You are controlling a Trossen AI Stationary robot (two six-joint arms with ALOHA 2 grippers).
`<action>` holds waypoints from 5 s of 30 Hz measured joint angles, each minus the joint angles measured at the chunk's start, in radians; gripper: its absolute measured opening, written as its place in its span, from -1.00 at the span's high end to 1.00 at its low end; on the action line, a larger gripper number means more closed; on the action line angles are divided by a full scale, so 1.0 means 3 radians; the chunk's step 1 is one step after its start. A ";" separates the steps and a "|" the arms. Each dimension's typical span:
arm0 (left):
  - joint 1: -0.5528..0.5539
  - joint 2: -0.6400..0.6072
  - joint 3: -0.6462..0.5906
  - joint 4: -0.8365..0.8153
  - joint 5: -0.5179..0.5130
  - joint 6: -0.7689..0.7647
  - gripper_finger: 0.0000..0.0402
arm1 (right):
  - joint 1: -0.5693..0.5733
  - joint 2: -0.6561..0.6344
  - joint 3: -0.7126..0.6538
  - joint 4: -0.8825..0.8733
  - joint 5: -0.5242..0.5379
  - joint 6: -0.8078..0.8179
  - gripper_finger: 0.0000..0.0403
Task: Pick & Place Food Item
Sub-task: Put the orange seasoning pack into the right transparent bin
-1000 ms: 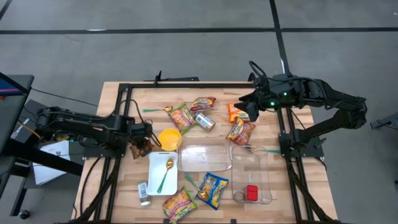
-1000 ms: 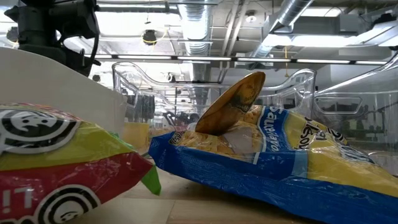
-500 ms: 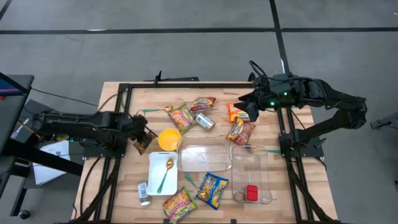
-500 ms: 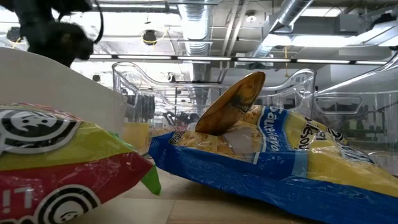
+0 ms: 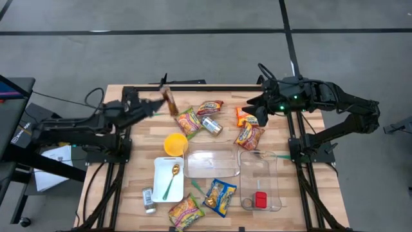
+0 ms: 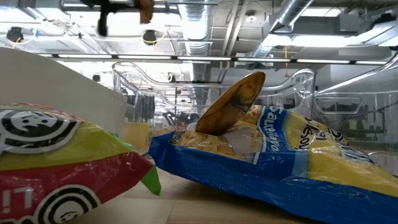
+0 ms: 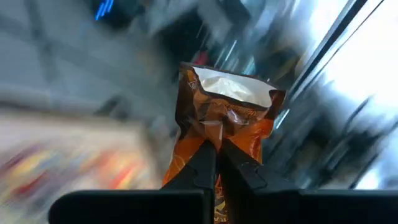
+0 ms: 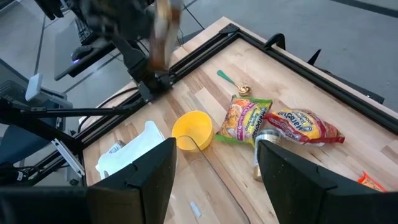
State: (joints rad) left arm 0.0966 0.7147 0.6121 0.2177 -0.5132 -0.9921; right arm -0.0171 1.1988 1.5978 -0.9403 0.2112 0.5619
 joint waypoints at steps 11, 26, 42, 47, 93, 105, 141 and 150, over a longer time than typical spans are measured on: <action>-0.0033 0.1336 -0.0006 0.2749 -0.0744 -0.0125 0.99 | 0.0200 0.0179 0.0002 0.0720 -0.0004 -0.1029 -0.09; -0.0108 0.2052 0.0429 0.3479 -0.0630 -0.0118 0.99 | 0.0061 0.0723 -0.0003 0.1378 0.0085 -0.1355 -0.09; -0.0133 0.1914 0.0431 0.3455 -0.0542 0.0078 0.99 | 0.0050 0.0722 -0.0001 0.1546 0.0085 -0.1350 -0.09; -0.0135 0.1914 0.0430 0.3456 -0.0540 0.0063 0.98 | 0.0024 0.0722 -0.0001 0.1786 0.0084 -0.1371 -0.09; -0.0175 0.1914 0.0428 0.3488 -0.0432 0.0052 0.98 | -0.0236 0.1219 0.0088 0.2427 -0.0091 -0.1463 0.24; -0.0175 0.1914 0.0427 0.3489 -0.0364 0.0052 0.97 | -0.0235 0.1219 0.0088 0.2364 -0.0088 -0.1444 0.98; -0.0161 0.1914 0.0427 0.3453 -0.0121 0.0019 -0.37 | -0.0234 0.1219 0.0088 0.2287 0.0081 -0.1433 1.00; -0.0178 0.1914 0.0427 0.3635 0.0424 -0.0050 -0.46 | -0.0234 0.1219 0.0088 0.2286 0.0088 -0.1433 1.00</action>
State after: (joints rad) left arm 0.0433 1.2888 0.7403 1.3083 -0.3860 -1.0070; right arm -0.0872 1.5646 1.6241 -0.2546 0.2375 0.1319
